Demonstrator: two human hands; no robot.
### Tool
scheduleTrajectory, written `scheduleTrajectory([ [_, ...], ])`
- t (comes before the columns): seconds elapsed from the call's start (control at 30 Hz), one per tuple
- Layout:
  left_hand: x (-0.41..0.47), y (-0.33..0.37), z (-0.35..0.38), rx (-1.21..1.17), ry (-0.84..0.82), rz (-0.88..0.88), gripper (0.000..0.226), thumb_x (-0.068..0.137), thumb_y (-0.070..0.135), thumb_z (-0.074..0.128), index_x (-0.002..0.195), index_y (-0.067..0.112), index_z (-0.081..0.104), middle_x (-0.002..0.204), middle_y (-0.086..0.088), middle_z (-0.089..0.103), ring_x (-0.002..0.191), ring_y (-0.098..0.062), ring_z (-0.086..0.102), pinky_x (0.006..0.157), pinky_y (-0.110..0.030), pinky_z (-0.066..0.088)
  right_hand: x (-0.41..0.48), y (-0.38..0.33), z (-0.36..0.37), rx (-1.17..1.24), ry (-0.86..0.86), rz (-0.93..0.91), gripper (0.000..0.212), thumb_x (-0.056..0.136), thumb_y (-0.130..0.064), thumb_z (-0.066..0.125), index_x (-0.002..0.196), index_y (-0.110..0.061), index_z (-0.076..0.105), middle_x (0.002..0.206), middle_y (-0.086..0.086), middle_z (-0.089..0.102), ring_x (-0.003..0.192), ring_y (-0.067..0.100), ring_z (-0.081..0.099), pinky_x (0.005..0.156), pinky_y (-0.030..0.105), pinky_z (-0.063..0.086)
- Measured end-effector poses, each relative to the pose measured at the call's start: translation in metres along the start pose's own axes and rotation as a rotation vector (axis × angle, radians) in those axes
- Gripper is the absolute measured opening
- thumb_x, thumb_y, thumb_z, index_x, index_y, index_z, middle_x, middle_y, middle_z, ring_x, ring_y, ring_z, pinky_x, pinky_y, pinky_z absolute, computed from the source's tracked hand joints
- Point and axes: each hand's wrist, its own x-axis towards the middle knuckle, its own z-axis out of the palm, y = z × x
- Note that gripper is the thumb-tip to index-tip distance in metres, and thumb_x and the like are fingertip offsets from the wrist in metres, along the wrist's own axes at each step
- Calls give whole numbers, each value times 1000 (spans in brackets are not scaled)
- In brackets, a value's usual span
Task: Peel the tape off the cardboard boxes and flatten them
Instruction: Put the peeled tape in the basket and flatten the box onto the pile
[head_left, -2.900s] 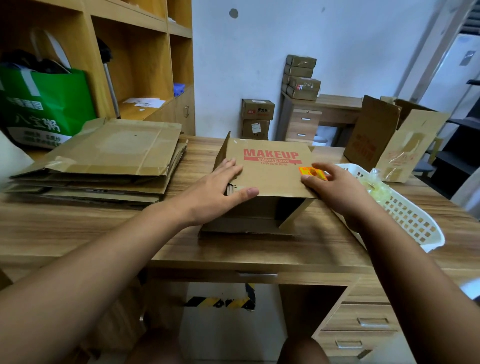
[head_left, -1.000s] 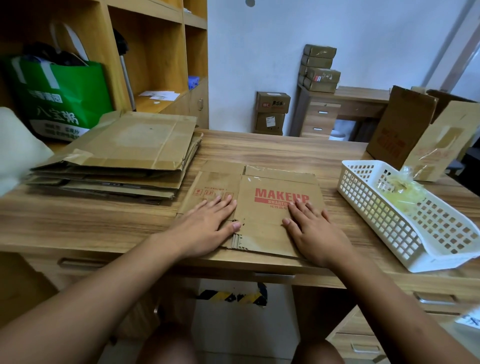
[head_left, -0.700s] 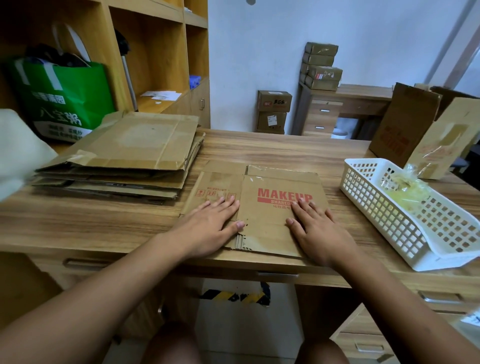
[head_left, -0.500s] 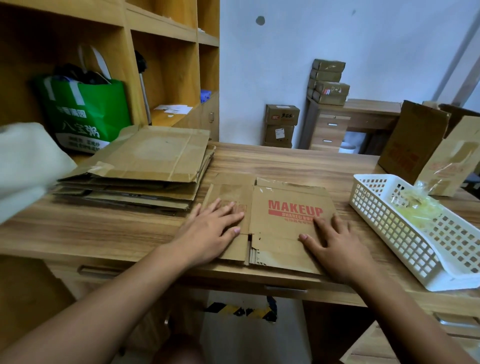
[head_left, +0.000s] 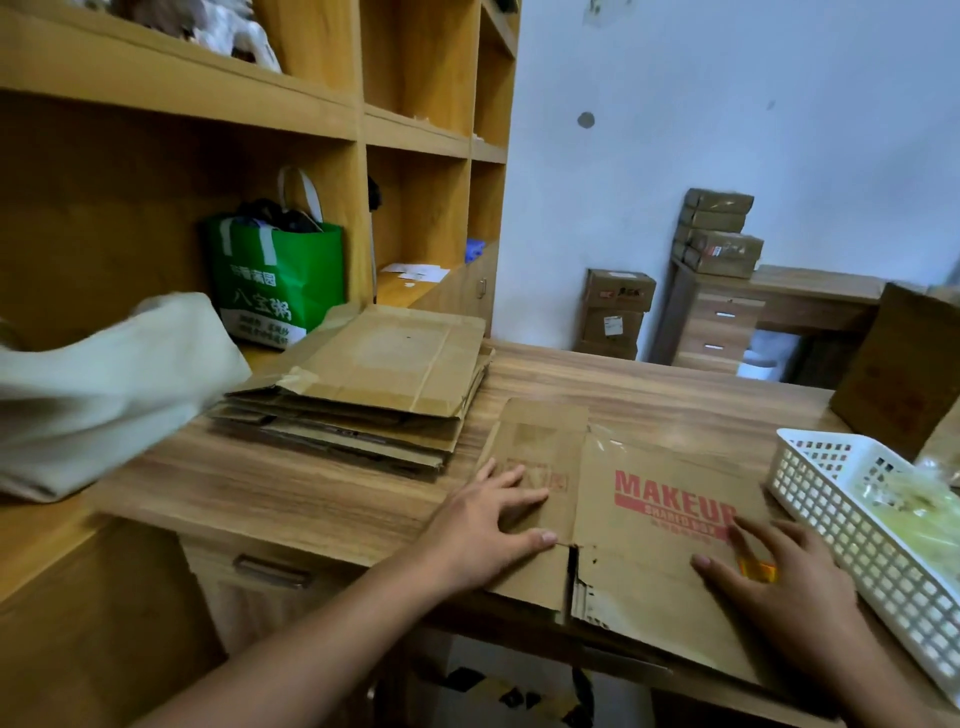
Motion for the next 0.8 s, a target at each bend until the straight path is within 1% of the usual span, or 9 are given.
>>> scheduleTrajectory([
  [0.03,-2,2,-3,6,7,9,61,85,65,62,142,53,44,161,23,20,152,-6,2,120,-51,10,-1,0,0,24,26,-11,111,49,-95,43,137,-29,61,149,7,43,140,25,41,115,46,30],
  [0.13,-6,6,-17,19,47,56,61,85,64,62,142,53,42,161,23,18,152,-5,0,120,-48,8,-4,-4,-3,93,89,-28,96,53,-80,59,131,-25,67,147,7,47,140,24,42,117,50,29],
  [0.2,-9,7,-27,23,77,84,61,86,63,62,142,53,42,162,23,17,151,-4,-1,120,-45,8,-6,-8,-3,128,131,-51,93,55,-86,61,126,-26,70,144,6,51,138,23,45,117,52,30],
  [0.37,-13,5,-49,56,116,98,62,86,67,60,143,56,39,162,26,12,150,0,-6,119,-46,8,-2,-25,-4,157,188,-90,90,58,-90,54,126,-33,69,143,3,52,138,22,45,117,51,31],
  [0.47,-13,0,-63,64,143,106,61,85,68,59,142,58,38,160,29,10,149,2,-8,116,-41,6,2,-39,-4,184,189,-108,95,54,-95,51,126,-34,68,141,2,52,136,24,46,118,51,31],
  [0.53,-13,-6,-74,78,161,100,61,85,69,58,142,59,37,160,30,8,149,3,-9,119,-45,9,8,-49,-2,180,194,-130,101,51,-101,45,126,-38,67,141,-1,52,133,28,46,116,48,33],
  [0.6,-13,-14,-86,82,182,94,60,84,70,57,140,60,37,159,32,8,148,4,-8,120,-49,12,12,-66,0,177,178,-147,87,58,-91,54,128,-40,65,144,-2,50,132,31,45,113,45,33],
  [0.7,-10,-31,-106,71,215,86,58,83,71,56,137,62,39,158,33,9,147,7,-7,119,-51,16,23,-95,6,139,171,-206,59,78,-58,74,131,-37,63,149,0,47,133,30,42,109,39,29],
  [0.8,-7,-51,-129,53,268,73,59,78,74,57,134,63,43,157,34,14,145,11,-4,118,-53,19,37,-125,16,132,160,-268,55,84,-53,72,135,-35,61,151,-1,43,134,29,39,109,36,28],
])
